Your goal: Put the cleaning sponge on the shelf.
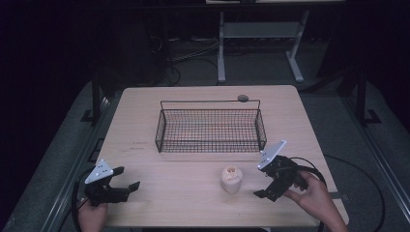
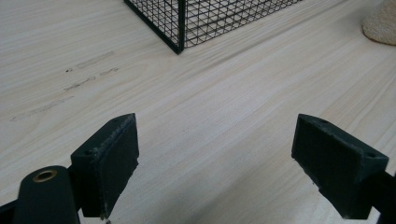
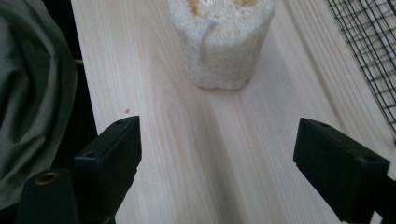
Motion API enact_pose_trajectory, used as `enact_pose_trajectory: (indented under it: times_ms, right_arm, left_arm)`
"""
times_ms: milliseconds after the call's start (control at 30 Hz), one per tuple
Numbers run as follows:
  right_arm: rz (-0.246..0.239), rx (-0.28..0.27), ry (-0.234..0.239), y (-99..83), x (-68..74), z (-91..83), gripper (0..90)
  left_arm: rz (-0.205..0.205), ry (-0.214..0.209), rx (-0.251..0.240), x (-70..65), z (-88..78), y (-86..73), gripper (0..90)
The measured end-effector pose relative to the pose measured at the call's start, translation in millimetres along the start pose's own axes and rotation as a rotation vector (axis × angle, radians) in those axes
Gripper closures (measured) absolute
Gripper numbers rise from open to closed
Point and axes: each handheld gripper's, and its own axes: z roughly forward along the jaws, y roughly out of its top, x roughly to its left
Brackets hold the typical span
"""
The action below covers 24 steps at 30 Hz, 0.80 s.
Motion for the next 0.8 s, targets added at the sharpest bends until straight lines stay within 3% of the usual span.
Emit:
enact_pose_trajectory:
  times_ms: [800]
  right_arm:
    - [-0.058, 0.012, 0.043, 43.6, 0.0, 12.6, 15.1]
  left_arm:
    - [0.005, 0.004, 0.000, -0.5, -0.5, 0.1, 13.7]
